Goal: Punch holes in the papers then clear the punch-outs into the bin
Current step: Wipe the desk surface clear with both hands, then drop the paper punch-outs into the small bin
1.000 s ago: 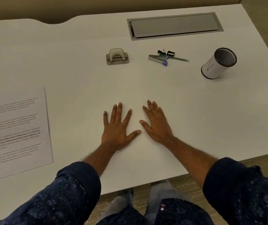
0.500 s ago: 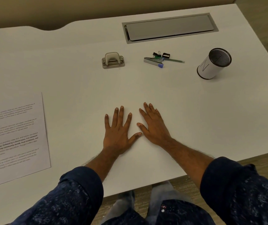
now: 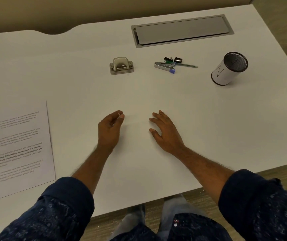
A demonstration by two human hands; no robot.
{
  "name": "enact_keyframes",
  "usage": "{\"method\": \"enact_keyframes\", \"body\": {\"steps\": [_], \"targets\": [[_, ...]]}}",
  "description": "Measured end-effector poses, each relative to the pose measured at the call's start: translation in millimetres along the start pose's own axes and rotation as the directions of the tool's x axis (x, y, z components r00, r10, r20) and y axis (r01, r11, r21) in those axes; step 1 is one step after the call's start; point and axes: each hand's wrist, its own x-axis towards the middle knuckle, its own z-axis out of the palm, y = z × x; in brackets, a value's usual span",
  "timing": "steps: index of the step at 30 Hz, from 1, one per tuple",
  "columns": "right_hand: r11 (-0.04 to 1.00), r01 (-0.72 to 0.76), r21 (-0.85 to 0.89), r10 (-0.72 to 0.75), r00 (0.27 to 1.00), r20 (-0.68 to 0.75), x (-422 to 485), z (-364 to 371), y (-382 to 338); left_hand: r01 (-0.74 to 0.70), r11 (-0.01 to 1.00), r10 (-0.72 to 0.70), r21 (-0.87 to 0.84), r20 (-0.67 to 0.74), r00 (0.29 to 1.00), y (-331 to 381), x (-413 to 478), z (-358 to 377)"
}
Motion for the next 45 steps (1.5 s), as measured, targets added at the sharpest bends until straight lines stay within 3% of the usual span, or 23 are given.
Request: {"method": "enact_keyframes", "body": {"steps": [2, 4, 8, 13, 22, 29, 45], "targets": [[0.999, -0.004, 0.039, 0.004, 1.0, -0.011, 3, -1, -4, 0.119, 0.967, -0.12, -0.223, 0.011, 0.993, 7, 2, -3], [0.996, -0.016, 0.087, 0.018, 0.999, -0.027, 6, -1, -9, 0.255, 0.873, -0.235, -0.416, 0.098, 0.967, 15, 1, -4], [0.986, -0.014, 0.167, 0.028, 0.996, -0.081, 14, -5, -25, 0.403, 0.734, -0.318, -0.547, 0.247, 0.915, 25, -1, -3], [0.972, 0.122, 0.202, -0.082, 0.977, -0.197, 32, -16, -52, 0.452, 0.707, -0.309, -0.544, 0.337, 0.889, 39, -3, 7], [0.973, 0.2, 0.115, -0.175, 0.964, -0.2, 57, -53, -51, 0.484, 0.756, -0.271, -0.441, 0.462, 0.844, 71, 0, 48], [0.984, 0.165, 0.074, -0.14, 0.955, -0.262, 64, -96, -26, 0.49, 0.794, -0.264, -0.359, 0.523, 0.811, 96, 9, 93], [0.976, 0.026, 0.218, 0.062, 0.92, -0.387, 79, -209, 72, 0.542, 0.82, -0.289, -0.186, 0.682, 0.671, 148, 42, 246]]}}
